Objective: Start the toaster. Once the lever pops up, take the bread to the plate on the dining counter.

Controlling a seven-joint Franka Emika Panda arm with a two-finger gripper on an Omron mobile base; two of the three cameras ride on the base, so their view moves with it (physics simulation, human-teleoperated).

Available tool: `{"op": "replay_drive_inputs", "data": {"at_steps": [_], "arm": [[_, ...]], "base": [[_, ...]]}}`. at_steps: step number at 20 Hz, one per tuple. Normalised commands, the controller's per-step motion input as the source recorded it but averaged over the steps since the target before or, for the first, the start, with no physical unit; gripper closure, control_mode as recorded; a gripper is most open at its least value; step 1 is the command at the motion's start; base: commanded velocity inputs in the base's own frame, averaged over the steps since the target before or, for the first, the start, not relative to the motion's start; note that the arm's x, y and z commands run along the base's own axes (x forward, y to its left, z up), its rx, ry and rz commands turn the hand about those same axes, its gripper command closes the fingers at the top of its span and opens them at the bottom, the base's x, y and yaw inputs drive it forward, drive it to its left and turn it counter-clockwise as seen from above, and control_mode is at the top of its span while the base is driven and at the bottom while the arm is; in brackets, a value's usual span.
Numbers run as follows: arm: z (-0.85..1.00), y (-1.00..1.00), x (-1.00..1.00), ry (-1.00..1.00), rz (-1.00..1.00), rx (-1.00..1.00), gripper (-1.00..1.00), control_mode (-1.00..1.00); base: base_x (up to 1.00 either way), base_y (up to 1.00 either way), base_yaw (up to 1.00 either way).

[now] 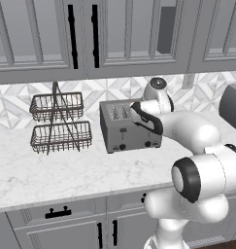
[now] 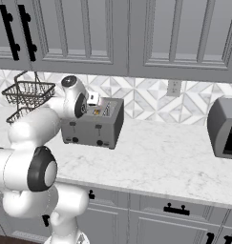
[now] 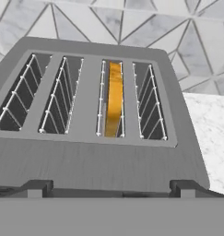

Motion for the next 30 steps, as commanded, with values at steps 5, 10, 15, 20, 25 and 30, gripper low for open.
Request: {"op": "replay_drive_inputs", "data": {"at_steps": [5, 10, 15, 20, 25, 30], "arm": [[-0.19, 0.00, 0.41, 0.00, 0.00, 0.00, -1.00, -1.00], [-0.23, 0.00, 0.31, -0.04, 0.00, 0.00, -1.00, -1.00], [-0.01, -0.07, 0.23, -0.10, 0.00, 0.02, -1.00, -1.00], [-0.03, -0.06, 0.31, -0.05, 0.00, 0.03, -1.00, -1.00], [-0.12, 0.00, 0.30, 0.00, 0.00, 0.00, -1.00, -1.00], [-0.12, 0.00, 0.27, 0.00, 0.00, 0.00, -1.00, -1.00]], "base": [[0.00, 0.00, 0.00], [0.00, 0.00, 0.00], [0.00, 0.00, 0.00], [0.00, 0.00, 0.00], [0.00, 0.00, 0.00], [0.00, 0.00, 0.00]]}}
